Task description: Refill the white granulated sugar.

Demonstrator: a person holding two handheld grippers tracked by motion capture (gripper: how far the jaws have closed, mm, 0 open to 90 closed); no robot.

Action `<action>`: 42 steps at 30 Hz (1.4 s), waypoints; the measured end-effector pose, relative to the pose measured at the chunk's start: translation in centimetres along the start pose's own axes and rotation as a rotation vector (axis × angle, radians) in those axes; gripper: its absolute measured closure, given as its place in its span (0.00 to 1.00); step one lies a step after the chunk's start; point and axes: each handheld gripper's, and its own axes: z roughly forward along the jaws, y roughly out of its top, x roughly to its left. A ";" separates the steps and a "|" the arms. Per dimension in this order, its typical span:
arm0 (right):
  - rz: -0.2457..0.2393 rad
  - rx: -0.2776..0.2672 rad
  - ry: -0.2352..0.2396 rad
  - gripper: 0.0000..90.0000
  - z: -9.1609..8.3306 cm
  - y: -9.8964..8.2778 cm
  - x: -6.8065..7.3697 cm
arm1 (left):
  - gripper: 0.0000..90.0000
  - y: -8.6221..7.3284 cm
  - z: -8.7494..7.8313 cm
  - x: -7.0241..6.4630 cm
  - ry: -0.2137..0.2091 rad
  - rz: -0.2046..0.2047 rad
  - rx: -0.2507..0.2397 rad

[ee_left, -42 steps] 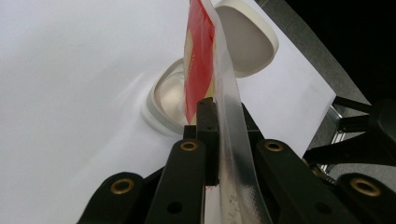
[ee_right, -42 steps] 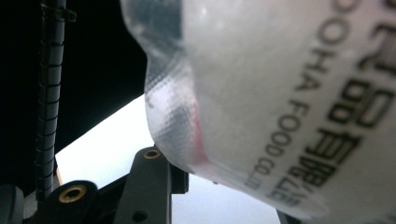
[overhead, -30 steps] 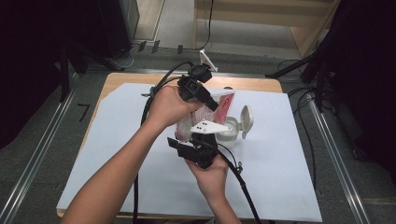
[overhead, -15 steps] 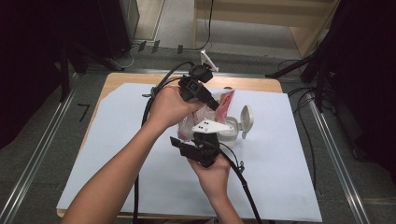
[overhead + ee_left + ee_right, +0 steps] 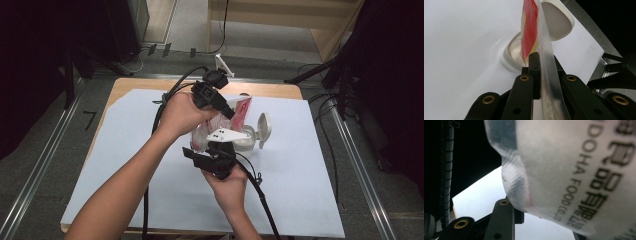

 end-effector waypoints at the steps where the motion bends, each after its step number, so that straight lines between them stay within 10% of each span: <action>1: -0.004 -0.001 -0.001 0.72 0.0 0.0 0.0 | 0.95 0.0 0.0 0.0 0.001 0.005 -0.001; 42: -0.026 0.041 0.000 0.65 1.9 -3.4 -0.3 | 0.99 -4.2 0.1 0.9 -0.058 0.081 -0.012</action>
